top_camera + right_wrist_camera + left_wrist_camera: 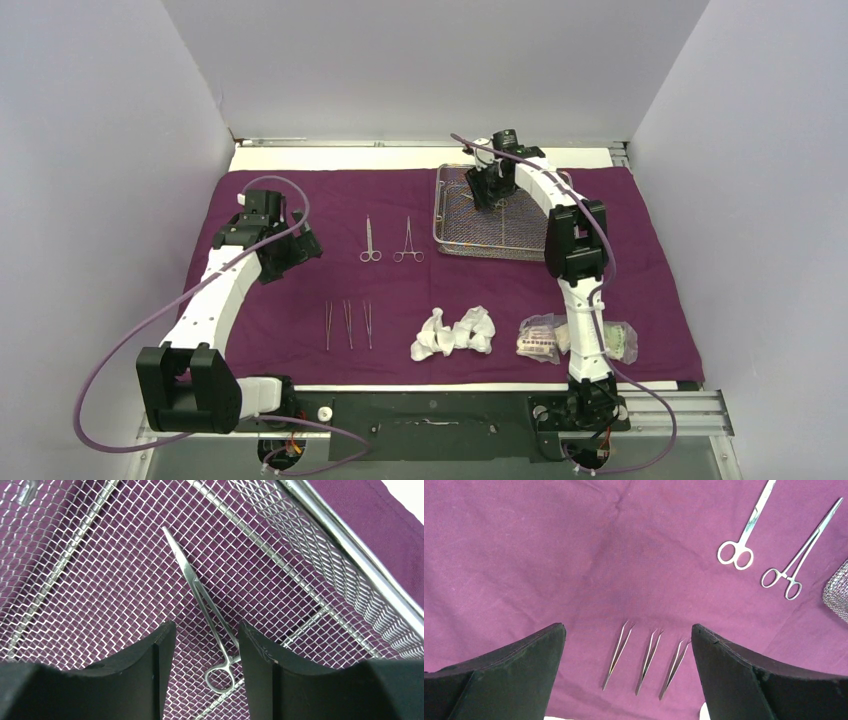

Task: Open and lay out the surgical kit
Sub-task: Pick up the medical item from the container.

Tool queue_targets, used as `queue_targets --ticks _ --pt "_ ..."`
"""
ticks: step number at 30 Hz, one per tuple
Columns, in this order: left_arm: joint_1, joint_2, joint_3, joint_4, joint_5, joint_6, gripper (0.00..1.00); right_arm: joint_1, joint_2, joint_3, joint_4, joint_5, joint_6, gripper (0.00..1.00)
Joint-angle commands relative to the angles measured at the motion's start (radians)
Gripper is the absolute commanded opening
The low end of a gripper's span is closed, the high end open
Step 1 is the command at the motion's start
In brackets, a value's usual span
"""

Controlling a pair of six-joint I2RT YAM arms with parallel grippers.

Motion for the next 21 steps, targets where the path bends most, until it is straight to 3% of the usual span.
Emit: queue_targets --ticks 1,7,15,21 --pt "0.005 0.005 0.043 0.014 -0.01 0.013 0.94 -0.003 -0.028 -0.021 0.065 -0.019 -0.051 0.45" --pt "0.005 0.006 0.038 0.016 -0.013 0.014 0.94 -0.016 -0.001 -0.006 0.048 -0.028 -0.07 0.43" --pt "0.005 0.007 0.035 0.018 -0.015 0.015 0.94 -0.007 -0.001 -0.031 0.004 0.052 -0.091 0.16" --pt "0.005 0.011 0.041 0.023 -0.009 0.016 0.94 0.009 -0.072 -0.063 0.064 0.124 -0.1 0.05"
